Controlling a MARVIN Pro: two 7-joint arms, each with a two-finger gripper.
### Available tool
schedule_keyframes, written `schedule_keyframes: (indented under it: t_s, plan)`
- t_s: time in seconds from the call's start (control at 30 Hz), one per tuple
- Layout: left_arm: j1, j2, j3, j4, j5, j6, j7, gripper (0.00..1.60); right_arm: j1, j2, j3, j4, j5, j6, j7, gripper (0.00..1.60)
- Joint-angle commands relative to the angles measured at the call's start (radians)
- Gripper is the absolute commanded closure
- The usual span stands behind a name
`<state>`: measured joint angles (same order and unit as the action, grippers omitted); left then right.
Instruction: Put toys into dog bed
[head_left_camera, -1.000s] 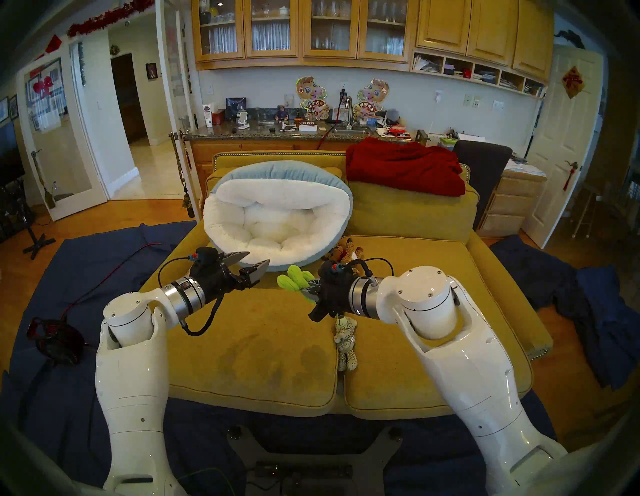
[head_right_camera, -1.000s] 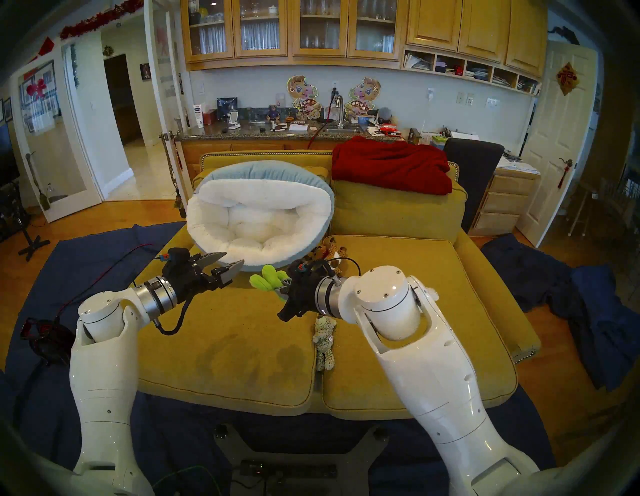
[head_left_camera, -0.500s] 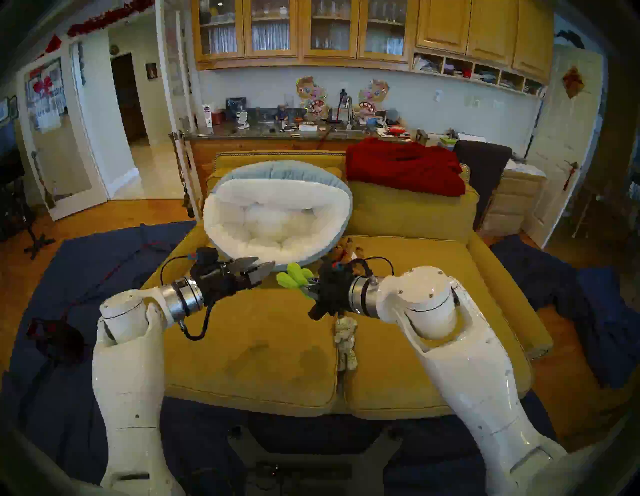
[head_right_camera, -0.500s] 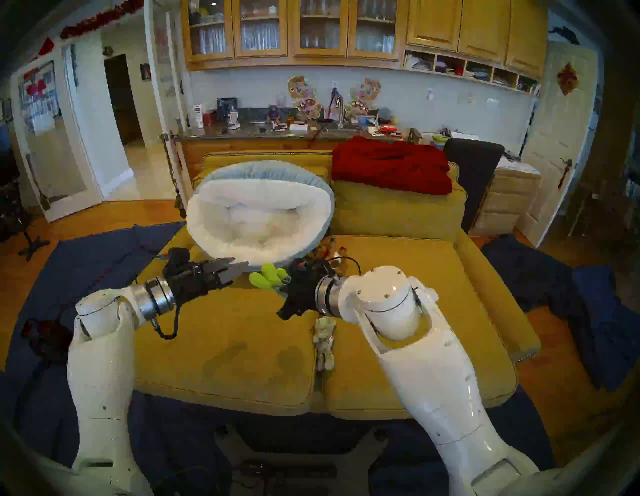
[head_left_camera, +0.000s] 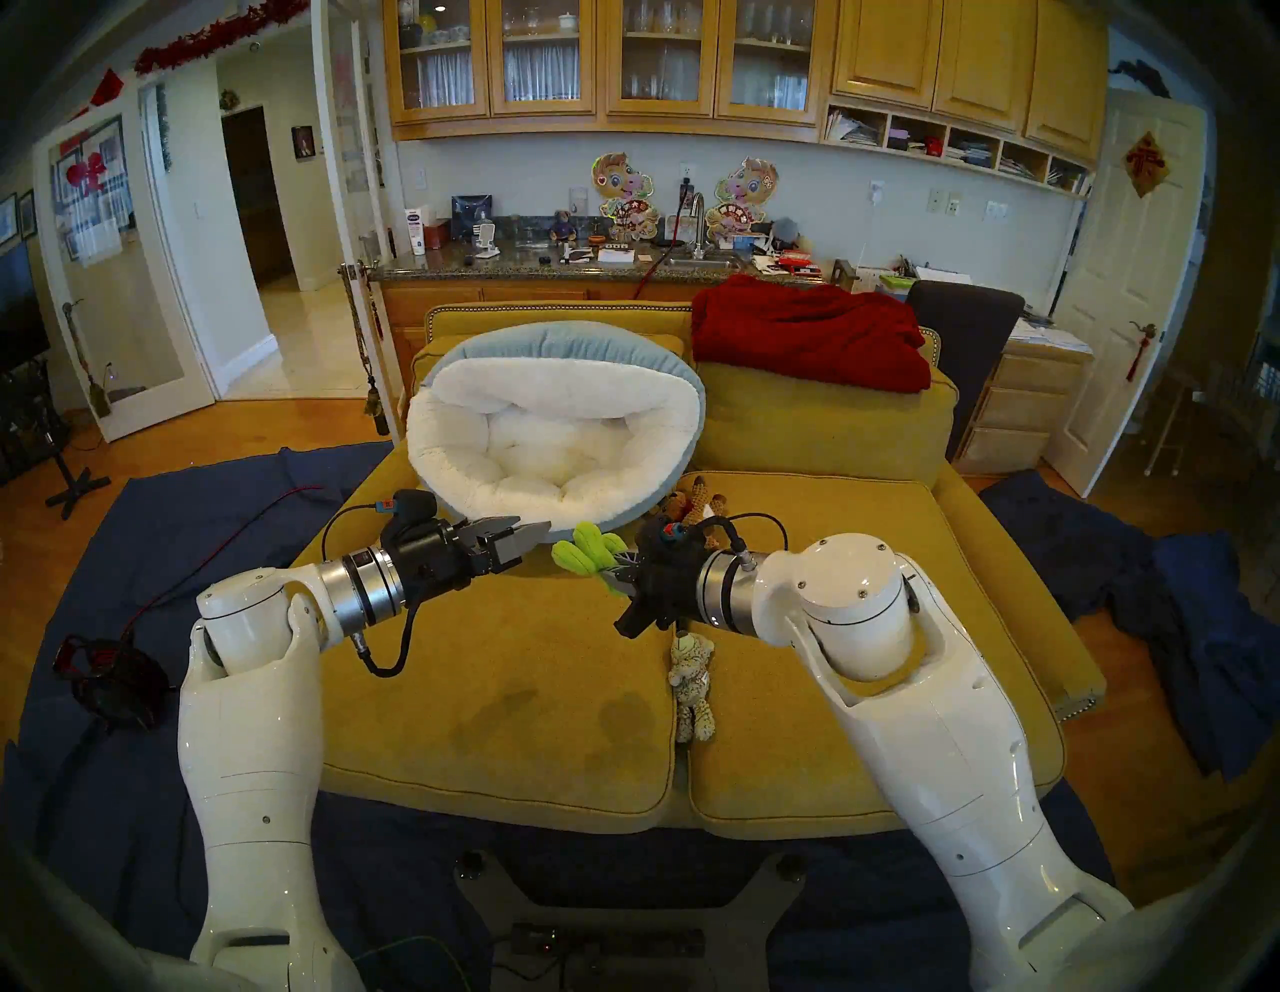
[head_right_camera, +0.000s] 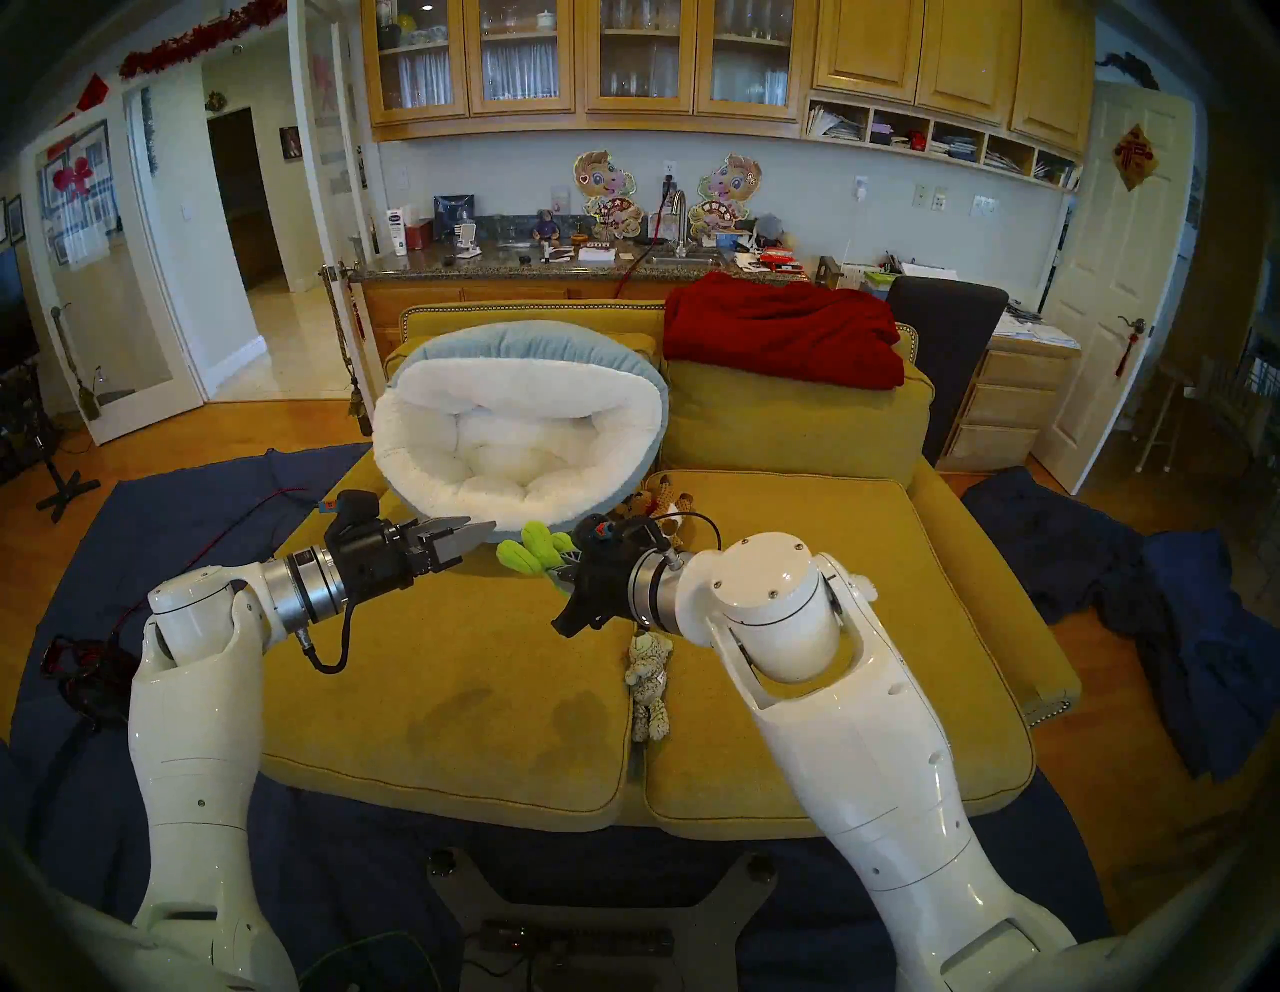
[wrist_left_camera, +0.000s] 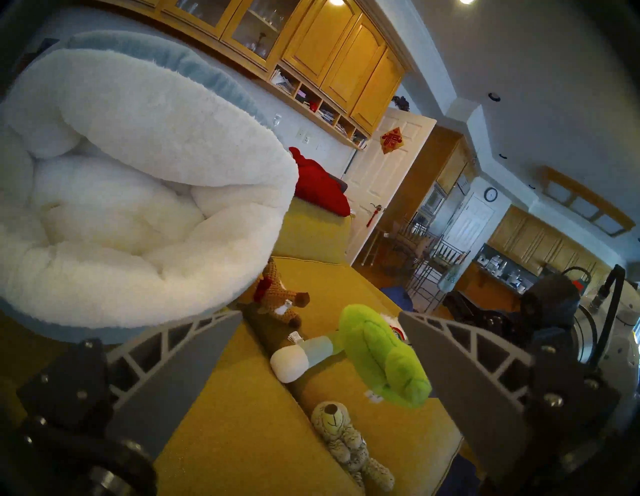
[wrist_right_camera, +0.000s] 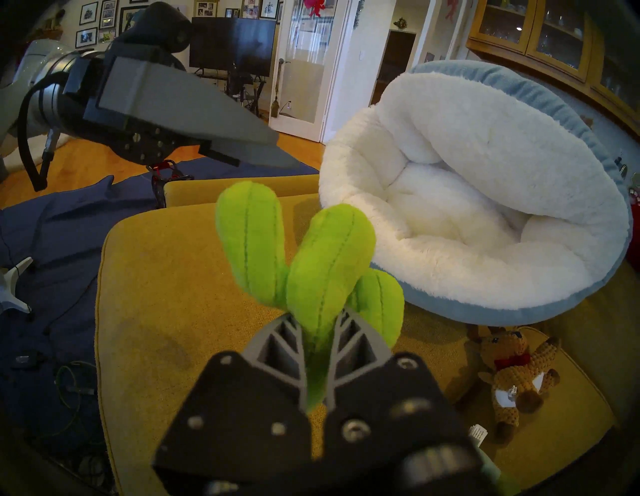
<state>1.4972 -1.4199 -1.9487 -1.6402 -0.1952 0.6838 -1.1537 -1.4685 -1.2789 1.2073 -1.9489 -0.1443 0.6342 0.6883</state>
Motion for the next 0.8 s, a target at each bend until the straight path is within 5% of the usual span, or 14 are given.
schedule_keyframes:
  t_s: [0.0,0.3,0.77]
  plan:
    - [-0.048,0.03,0.008,-0.004,-0.049,0.019,-0.067,0.0,0.017,-0.014,0.003,-0.032,-0.002,-0.016,-0.014,1.6]
    - [-0.049,0.081,0.013,0.01,-0.132,0.063,-0.063,0.0,0.021,-0.018,-0.005,-0.02,-0.002,-0.016,-0.02,1.6]
    - [-0.015,0.156,0.05,-0.018,-0.231,0.018,-0.034,0.0,0.021,-0.018,-0.002,-0.018,0.003,-0.013,-0.022,1.6]
